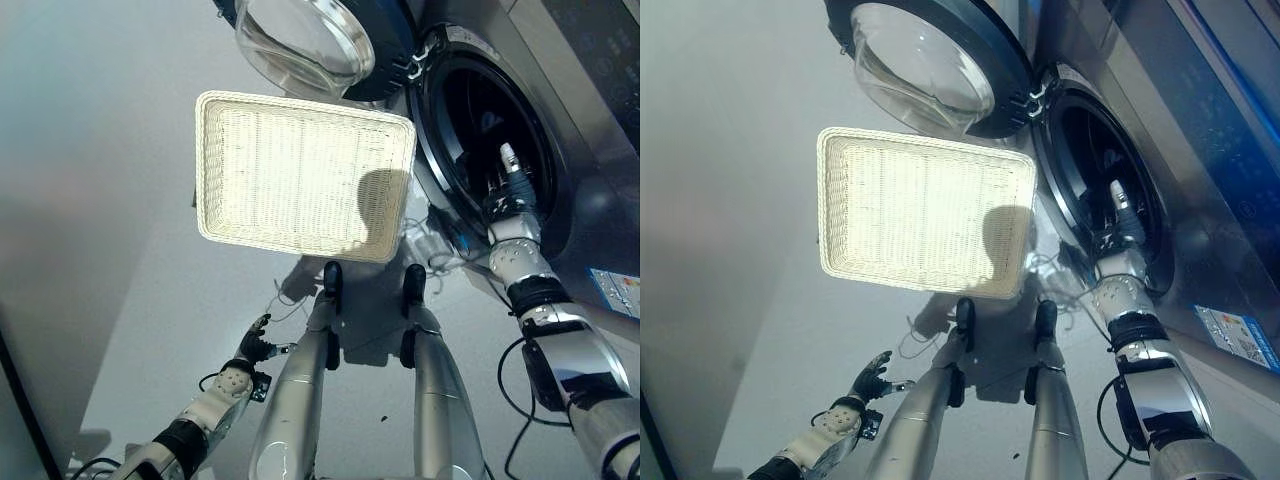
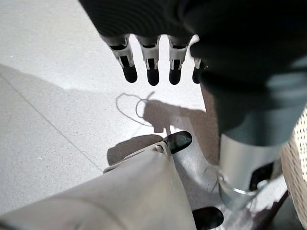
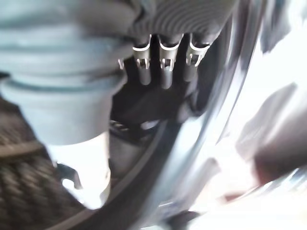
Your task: Put the clothes into the washing machine.
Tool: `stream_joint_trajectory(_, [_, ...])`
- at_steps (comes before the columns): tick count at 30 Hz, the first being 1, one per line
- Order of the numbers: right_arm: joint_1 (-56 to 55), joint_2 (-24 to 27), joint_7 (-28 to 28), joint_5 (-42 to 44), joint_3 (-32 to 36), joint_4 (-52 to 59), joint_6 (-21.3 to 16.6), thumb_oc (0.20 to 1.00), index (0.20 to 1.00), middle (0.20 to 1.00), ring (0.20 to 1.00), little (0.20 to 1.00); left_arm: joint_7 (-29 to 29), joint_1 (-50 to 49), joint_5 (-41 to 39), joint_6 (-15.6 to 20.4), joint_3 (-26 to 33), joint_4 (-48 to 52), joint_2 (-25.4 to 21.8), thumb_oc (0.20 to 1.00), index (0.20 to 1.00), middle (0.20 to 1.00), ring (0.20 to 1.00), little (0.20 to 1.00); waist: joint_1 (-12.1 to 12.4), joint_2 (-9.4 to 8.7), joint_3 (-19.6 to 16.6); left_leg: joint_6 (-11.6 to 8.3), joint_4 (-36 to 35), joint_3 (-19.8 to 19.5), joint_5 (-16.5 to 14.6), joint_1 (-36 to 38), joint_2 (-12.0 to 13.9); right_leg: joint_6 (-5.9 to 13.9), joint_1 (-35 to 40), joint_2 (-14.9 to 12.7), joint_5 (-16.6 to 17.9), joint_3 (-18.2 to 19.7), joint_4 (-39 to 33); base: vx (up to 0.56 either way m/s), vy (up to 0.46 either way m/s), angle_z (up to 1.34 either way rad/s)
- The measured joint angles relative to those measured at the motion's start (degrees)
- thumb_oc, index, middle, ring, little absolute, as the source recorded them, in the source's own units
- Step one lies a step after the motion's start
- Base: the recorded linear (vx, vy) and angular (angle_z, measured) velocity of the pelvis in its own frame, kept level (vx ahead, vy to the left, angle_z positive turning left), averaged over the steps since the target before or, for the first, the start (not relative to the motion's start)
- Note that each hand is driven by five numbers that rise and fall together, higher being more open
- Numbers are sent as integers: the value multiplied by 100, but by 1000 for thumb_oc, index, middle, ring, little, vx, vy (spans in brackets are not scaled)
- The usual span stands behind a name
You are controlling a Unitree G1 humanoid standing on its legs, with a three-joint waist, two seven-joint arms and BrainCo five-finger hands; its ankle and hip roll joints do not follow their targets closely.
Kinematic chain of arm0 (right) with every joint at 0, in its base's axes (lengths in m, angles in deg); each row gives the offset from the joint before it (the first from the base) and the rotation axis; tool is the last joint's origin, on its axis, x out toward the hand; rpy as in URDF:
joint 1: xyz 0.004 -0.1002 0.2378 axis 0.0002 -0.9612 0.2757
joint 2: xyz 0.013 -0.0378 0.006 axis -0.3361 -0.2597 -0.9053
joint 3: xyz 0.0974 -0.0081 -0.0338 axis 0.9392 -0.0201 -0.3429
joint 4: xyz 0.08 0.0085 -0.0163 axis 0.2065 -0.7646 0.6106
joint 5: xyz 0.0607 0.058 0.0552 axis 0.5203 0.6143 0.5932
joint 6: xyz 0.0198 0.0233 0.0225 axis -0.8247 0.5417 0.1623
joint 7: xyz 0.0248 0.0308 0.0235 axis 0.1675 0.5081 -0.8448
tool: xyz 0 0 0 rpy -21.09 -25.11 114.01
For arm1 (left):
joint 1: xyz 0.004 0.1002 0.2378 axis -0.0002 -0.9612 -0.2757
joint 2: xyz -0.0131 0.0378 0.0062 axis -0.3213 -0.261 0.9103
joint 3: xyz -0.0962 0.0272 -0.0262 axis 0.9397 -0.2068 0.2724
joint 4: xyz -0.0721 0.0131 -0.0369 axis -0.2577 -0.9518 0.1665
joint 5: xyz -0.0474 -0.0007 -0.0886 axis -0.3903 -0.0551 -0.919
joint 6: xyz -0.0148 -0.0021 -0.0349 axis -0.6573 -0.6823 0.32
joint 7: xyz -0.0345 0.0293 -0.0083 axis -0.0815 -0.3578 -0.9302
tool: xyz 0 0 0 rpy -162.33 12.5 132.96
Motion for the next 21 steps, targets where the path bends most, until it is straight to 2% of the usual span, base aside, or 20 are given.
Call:
stream_joint_trajectory(2, [-62, -21, -47, -392, -87, -48, 93, 1000, 1000, 1000, 1000, 1000, -23, 13, 1, 92, 119, -100, 23, 1000, 1000, 1000, 1000, 1000, -13, 0, 0, -14, 5, 1, -10, 23, 22, -9, 23, 28, 0, 2, -4, -61, 64, -4])
stream_joint_trajectory(7, [-438, -136, -102, -624, -186, -292, 209, 1000, 1000, 1000, 1000, 1000, -44, 14, 21, 174, 221, -341, 115, 1000, 1000, 1000, 1000, 1000, -3, -5, 0, -31, 15, -24, -34, 355, 16, -7, 386, 19, -10, -16, -30, -55, 52, 2])
stream_joint_trajectory(10, [-711, -363, -167, -625, -229, -499, 251, 1000, 1000, 1000, 1000, 1000, -53, 19, 56, 185, 244, -513, 163, 1000, 1000, 1000, 1000, 1000, -26, -7, -2, -25, 13, -53, -45, 517, 9, 30, 592, 7, -33, -36, -83, -79, 76, 6])
stream_joint_trajectory(13, [-1137, -806, -274, -745, -441, -856, 376, 1000, 1000, 1000, 1000, 1000, -90, -7, 58, 189, 338, -931, 291, 1000, 1000, 1000, 1000, 1000, -116, -21, -13, 12, 11, -123, -69, 820, -13, 22, 971, -15, -42, -88, -226, -49, 97, 9])
stream_joint_trajectory(18, [-1560, -964, -319, -1200, -649, -1231, 491, 1000, 1000, 1000, 1000, 1000, -179, -31, 68, 218, 551, -1219, 378, 1000, 1000, 1000, 1000, 1000, -148, -41, -30, 65, 4, -122, -92, 1073, -66, 92, 1277, -81, 9, -83, -364, -58, 67, -2])
stream_joint_trajectory(19, [-1806, -1005, -317, -1622, -807, -1480, 491, 1000, 1000, 1000, 1000, 1000, -213, -33, 76, 239, 704, -1537, 517, 1000, 1000, 1000, 1000, 1000, -144, -56, -24, 73, -77, -128, -105, 1472, -66, 120, 1737, -82, 56, -91, -510, -77, 49, 6])
stream_joint_trajectory(21, [-2215, -1065, -358, -1917, -939, -1506, 490, 1000, 1000, 1000, 1000, 1000, -236, -166, 126, 254, 838, -1711, 553, 1000, 1000, 1000, 1000, 1000, -129, -171, -101, 72, -240, -116, -134, 1902, -74, 141, 2121, -99, 31, -86, -673, -19, 11, -3])
